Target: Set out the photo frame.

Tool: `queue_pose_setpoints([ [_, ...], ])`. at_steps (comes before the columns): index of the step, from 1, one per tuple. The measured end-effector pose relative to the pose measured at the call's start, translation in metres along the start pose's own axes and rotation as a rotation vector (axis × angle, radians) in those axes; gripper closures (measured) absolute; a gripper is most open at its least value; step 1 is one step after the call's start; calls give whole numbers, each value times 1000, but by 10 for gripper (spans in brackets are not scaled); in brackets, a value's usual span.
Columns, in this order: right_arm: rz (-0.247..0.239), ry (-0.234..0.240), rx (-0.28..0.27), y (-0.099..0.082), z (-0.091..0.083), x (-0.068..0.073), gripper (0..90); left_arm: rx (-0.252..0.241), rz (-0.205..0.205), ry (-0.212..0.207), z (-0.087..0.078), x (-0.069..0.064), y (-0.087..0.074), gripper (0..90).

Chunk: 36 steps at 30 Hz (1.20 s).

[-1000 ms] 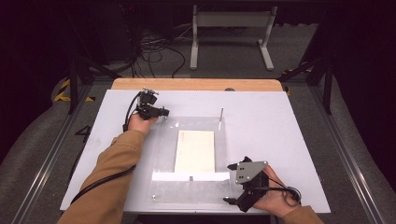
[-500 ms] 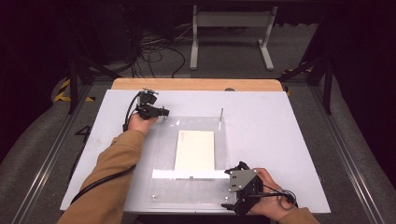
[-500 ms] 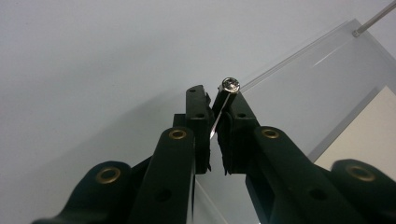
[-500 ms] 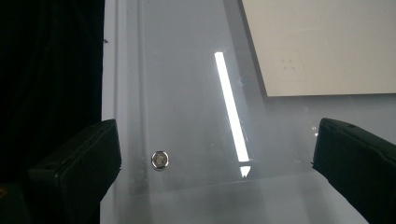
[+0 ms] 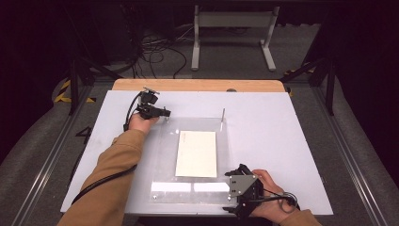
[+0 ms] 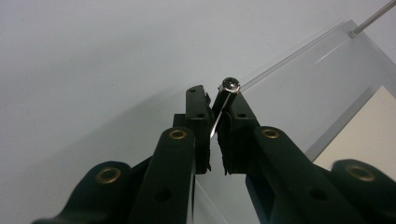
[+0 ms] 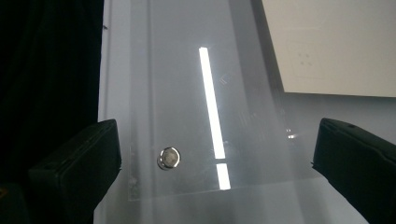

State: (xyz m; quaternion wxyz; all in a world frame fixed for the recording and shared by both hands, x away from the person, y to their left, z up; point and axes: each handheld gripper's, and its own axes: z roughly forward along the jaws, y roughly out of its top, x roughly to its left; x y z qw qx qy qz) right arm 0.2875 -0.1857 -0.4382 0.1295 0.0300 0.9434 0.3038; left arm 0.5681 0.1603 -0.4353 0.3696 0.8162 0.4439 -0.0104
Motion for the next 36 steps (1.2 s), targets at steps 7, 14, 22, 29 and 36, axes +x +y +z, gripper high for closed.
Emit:
queue_pose_setpoints([
  [7,-42,-26,20,-1,3,2,16,1,4,-8,0,2,0,833],
  [14,-82,-69,50,-4,4,1,29,-1,2,-21,0,4,0,829],
  [22,-133,-116,54,-2,2,2,94,1,1,-28,0,4,0,827],
  [29,-164,-121,36,0,-3,5,187,7,24,-19,1,2,1,826],
  [36,-219,-111,39,5,-10,12,352,5,39,-25,1,1,1,824],
])
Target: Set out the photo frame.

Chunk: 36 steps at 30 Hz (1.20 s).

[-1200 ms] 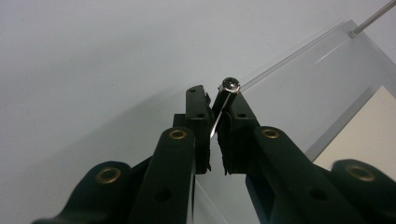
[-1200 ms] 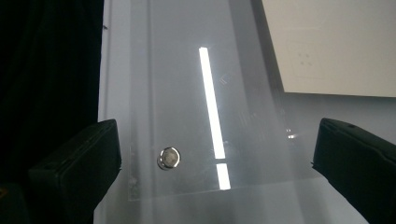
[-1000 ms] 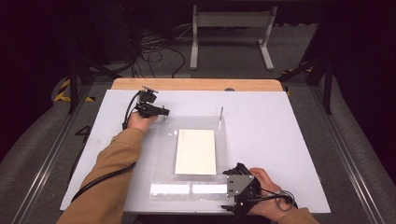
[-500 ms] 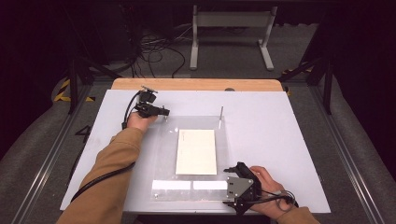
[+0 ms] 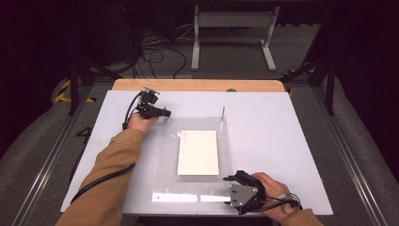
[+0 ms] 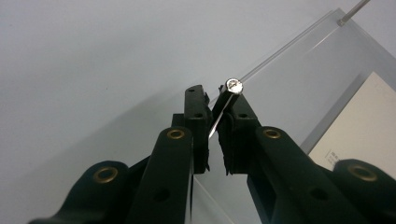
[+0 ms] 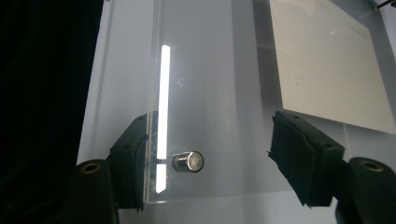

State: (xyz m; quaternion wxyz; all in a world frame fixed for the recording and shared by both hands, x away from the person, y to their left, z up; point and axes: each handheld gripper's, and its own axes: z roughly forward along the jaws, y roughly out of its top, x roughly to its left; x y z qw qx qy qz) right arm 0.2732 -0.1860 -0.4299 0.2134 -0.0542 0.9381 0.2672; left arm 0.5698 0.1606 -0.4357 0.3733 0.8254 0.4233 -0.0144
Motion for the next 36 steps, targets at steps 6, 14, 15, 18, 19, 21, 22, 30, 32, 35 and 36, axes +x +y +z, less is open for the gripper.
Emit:
queue_pose_setpoints([
  [6,7,-26,-44,3,-13,-1,434,-7,0,-2,0,1,0,824],
  [14,8,-57,-61,8,-21,-1,497,-79,-35,-40,-10,6,-1,585],
  [15,15,-57,-71,8,-23,-2,499,-88,-41,-41,-12,5,-2,554],
  [18,31,-58,-94,8,-25,-4,506,-104,-13,-24,-21,1,-2,447],
  [19,27,-56,-97,8,-26,-5,510,-115,14,-9,-26,-1,-3,426],
  [21,27,-58,-105,9,-27,-7,515,-131,20,-2,-32,-4,-5,387],
  [22,35,-59,-105,10,-29,-7,517,-140,28,-4,-35,-5,-7,371],
  [30,63,-60,-145,11,-36,-15,533,-177,79,19,-55,-12,-21,341],
  [32,71,-60,-158,12,-40,-18,539,-176,80,22,-58,-15,-24,324],
  [35,75,-58,-158,14,-42,-21,545,-191,95,29,-64,-17,-29,322],
  [36,85,-57,-162,14,-43,-22,546,-194,97,25,-66,-18,-31,320],
])
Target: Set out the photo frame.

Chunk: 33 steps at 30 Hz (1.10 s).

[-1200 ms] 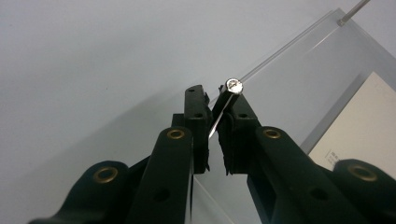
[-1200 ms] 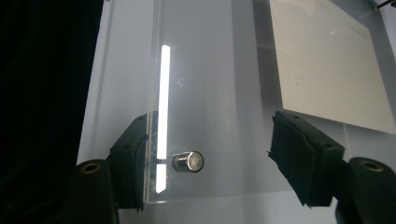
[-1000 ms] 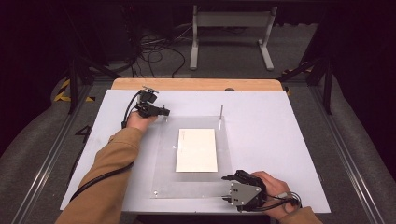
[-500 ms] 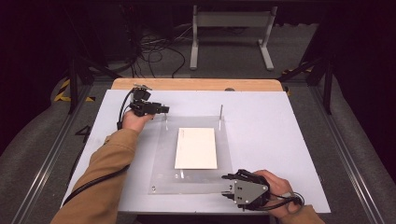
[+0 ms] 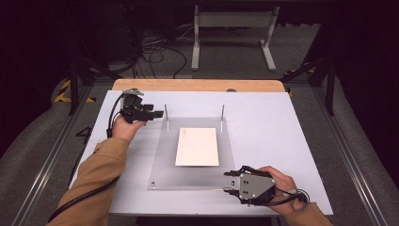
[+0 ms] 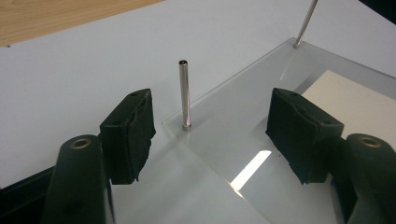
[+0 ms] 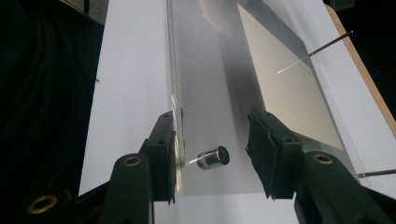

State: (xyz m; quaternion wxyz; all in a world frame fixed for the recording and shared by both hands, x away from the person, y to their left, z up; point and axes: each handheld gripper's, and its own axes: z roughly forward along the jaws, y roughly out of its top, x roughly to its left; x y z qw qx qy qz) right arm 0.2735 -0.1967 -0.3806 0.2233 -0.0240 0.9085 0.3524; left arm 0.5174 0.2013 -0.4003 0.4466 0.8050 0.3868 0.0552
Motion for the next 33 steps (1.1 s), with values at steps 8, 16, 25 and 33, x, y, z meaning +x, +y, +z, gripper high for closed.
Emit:
queue_pose_setpoints([
  [8,27,-6,-42,6,-10,-11,575,-25,62,47,-18,-3,-13,298],
  [16,38,-13,-68,12,-18,-22,601,-70,48,56,-34,6,-34,277],
  [25,76,-10,-109,19,-28,-40,629,-130,65,48,-44,12,-55,252],
  [33,101,-3,-162,24,-35,-60,656,-146,73,68,-49,11,-69,240],
])
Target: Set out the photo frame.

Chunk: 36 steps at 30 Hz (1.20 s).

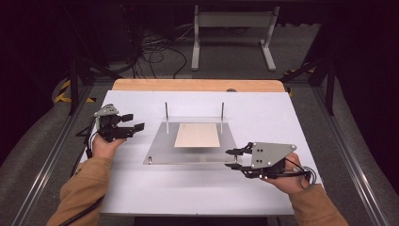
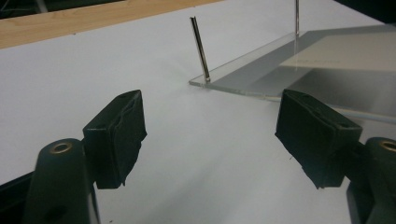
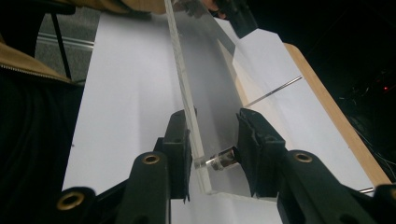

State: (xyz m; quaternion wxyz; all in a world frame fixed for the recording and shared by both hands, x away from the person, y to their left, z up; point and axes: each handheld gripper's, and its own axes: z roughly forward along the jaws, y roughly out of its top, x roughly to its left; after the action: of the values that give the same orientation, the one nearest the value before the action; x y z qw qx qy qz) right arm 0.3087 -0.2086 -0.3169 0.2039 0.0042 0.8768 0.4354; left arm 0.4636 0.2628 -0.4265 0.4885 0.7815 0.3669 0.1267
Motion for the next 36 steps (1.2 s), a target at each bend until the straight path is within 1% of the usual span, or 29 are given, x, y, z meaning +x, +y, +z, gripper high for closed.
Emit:
queue_pose_setpoints([
  [1,3,3,-9,1,-1,-3,659,-2,-7,-4,0,-1,-1,238],
  [2,6,3,-14,2,-2,-5,663,3,10,4,-2,-1,-2,235],
  [3,7,-1,-21,4,-2,-8,670,2,0,0,-3,-1,-3,233],
  [4,5,-2,-25,5,-3,-10,676,4,14,13,-4,-1,-5,233],
  [5,2,-8,-30,7,-4,-12,683,3,9,6,-5,-1,-6,233],
  [7,4,-13,-33,8,-5,-15,686,3,8,9,-7,-1,-8,231],
  [8,10,-12,-42,10,-6,-19,686,4,-16,6,-8,-3,-10,231],
  [9,21,-8,-51,10,-6,-23,687,6,9,18,-9,-2,-10,231],
  [10,26,-6,-62,11,-7,-26,688,9,-4,15,-11,-2,-12,231],
  [11,30,-8,-74,11,-7,-28,688,9,6,21,-12,-2,-13,231],
  [16,27,-49,-101,16,-9,-41,697,-4,-5,31,-20,0,-18,231],
  [18,29,-55,-113,17,-10,-46,699,-4,-6,36,-23,1,-19,231],
  [21,28,-74,-132,19,-10,-55,697,-14,-14,34,-25,1,-20,230],
  [22,30,-82,-140,19,-10,-57,696,-18,-30,25,-24,1,-21,230],
  [24,37,-96,-153,20,-10,-62,693,-18,-33,23,-25,1,-21,230],
  [26,37,-108,-166,21,-10,-67,689,-20,-32,21,-24,1,-21,229],
  [27,35,-118,-173,21,-10,-69,687,-19,-12,29,-24,3,-20,229],
  [28,41,-128,-182,22,-10,-73,683,-19,-16,23,-24,3,-20,229],
  [29,41,-128,-182,22,-10,-73,683,-19,-16,23,-24,3,-20,229],
  [31,51,-153,-210,22,-9,-81,675,-20,-12,19,-23,3,-19,229],
  [32,51,-153,-210,22,-9,-81,675,-21,-11,19,-23,3,-19,229],
  [33,58,-158,-219,22,-9,-84,672,-17,-14,21,-23,3,-19,229],
  [34,65,-166,-230,22,-9,-87,669,-21,-42,11,-22,2,-20,229],
  [35,71,-173,-236,22,-9,-89,666,-14,-19,18,-22,5,-20,229],
  [36,77,-180,-246,22,-8,-92,663,-17,-40,10,-22,5,-21,228],
])
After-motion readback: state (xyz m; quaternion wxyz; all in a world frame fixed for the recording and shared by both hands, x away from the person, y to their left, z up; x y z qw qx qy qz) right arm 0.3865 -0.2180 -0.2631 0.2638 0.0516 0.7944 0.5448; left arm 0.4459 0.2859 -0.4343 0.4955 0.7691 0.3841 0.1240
